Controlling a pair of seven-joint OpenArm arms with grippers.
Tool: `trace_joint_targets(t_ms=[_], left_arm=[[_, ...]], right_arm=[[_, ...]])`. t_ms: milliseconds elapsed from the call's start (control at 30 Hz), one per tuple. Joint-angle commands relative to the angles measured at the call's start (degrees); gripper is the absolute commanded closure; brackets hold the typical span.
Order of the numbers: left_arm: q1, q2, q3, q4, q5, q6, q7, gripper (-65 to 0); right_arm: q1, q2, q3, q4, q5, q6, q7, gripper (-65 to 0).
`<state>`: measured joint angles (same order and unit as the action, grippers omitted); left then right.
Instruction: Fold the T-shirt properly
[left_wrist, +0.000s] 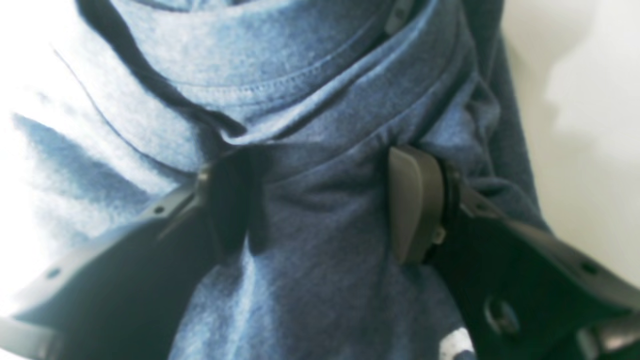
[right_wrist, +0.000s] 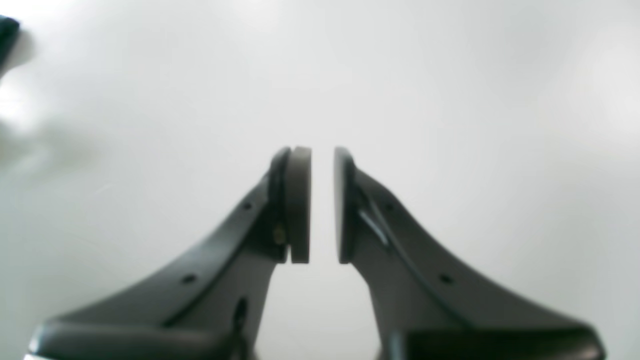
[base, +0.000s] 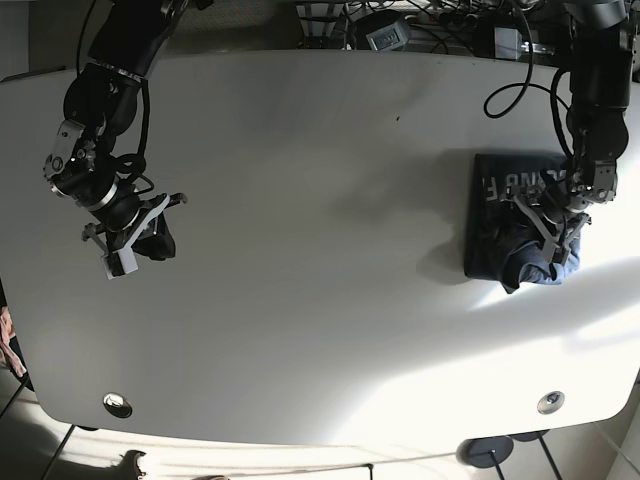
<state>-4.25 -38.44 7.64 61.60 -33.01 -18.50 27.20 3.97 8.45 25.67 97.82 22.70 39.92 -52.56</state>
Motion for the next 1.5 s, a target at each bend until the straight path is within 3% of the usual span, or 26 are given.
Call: trace_joint_targets(t_ms=[33, 133, 267, 333, 467, 567, 700, 767, 833, 967, 1033, 1133, 1267, 1500], left_arm=[[0.34, -3.98, -3.46, -4.33, 2.03, -5.45, 4.05, -38.2], [-0.1, -8.73, -5.75, -10.48, 5.19, -11.52, 1.5, -38.2], [-4.58, -11.89, -6.01, -17.78, 16.88, -15.39, -4.3, -38.2], [-6.52, -12.77, -6.01, -21.38, 19.34, -17.32, -7.46, -38.2], [-9.86, -15.41, -6.01, -23.32, 19.87, -21.5, -9.31, -38.1], [-12.67, -15.94, -6.01, -23.14, 19.87, -21.5, -9.4, -37.9], [-12.41, -15.67, -7.86, -12.33, 19.78, -21.5, -8.61, -37.8], [-10.39, -15.06, -10.94, -7.14, 19.78, -21.5, -5.35, -37.8], [-9.07, -10.66, -15.07, 0.68, 19.87, -21.5, -1.93, -37.8], [-8.8, -0.64, -16.03, 14.66, 20.93, -21.5, 2.38, -37.8], [-8.28, 4.72, -16.12, 18.79, 24.09, -21.5, 2.47, -36.5], [-7.75, 14.74, -16.03, 24.86, 32.44, -21.5, 2.73, -27.9], [-6.25, 23.18, -16.03, 30.4, 35.34, -21.5, 2.73, -27.5], [3.33, 35.23, -15.42, 43.76, 35.43, -21.5, 3.52, -27.6]], right_arm=[[1.0, 0.74, 0.13, 1.39, 0.91, 0.08, 1.61, -7.8], [1.0, 0.74, 0.04, 1.39, 0.91, 0.08, 1.61, -7.8], [1.0, 0.74, 0.04, 1.39, 0.91, 0.08, 1.61, -7.8], [1.0, 0.74, -0.04, 1.39, 0.91, 0.08, 1.61, -7.8], [1.0, 0.74, -0.04, 1.48, 0.64, 0.08, 1.61, -7.8], [1.0, 0.74, -0.04, 1.21, 0.47, 0.08, 1.61, -7.8], [0.74, 0.91, -0.04, 1.04, 0.29, 0.08, 1.61, -7.8], [0.65, 1.0, -0.04, 1.04, 0.2, 0.08, 1.61, -7.9], [0.56, 0.91, -0.04, 1.12, -2.52, 0.08, 1.61, -7.9], [0.47, 1.0, 0.39, 1.04, -7.8, 0.08, 2.4, -7.9], [-0.67, 1.0, 0.39, 1.04, -9.29, 0.08, 5.48, -7.9], [-3.84, 0.83, 0.04, -0.02, -13.86, 0.08, 15.24, -7.9], [-6.47, 1.18, 0.22, -0.55, -14.57, 0.08, 19.72, -7.9], [-15.62, 1.18, 0.48, 6.14, -14.57, 0.08, 22.53, -7.9]])
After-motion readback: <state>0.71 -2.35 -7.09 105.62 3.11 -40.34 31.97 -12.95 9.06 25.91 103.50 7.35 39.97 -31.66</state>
